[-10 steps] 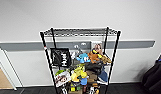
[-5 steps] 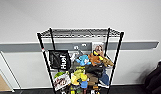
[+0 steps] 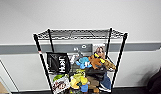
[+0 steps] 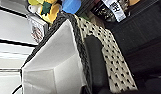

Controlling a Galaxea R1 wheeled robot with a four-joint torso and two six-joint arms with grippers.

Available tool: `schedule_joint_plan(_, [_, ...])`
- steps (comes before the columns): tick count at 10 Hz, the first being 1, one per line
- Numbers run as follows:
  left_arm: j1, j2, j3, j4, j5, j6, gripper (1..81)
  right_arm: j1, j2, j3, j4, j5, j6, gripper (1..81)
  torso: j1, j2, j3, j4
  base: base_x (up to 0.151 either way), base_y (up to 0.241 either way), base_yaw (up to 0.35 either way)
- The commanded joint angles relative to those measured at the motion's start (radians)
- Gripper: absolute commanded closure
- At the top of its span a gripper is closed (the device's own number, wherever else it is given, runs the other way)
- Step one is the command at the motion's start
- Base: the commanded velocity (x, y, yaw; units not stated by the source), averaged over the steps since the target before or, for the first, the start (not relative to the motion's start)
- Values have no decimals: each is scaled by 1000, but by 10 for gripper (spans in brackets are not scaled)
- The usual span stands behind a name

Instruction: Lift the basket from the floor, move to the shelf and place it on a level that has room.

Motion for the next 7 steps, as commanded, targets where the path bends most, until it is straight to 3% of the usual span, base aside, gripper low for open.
schedule_joint_plan(1, [-104, -28, 51, 8, 47, 12, 811, 100, -38, 48, 11, -35, 13, 811, 0, 0, 0, 0, 117, 0, 0])
schedule_joint_plan(7, [-104, -28, 51, 8, 47, 12, 811, 100, -38, 49, 11, -33, 13, 811, 0, 0, 0, 0, 116, 0, 0])
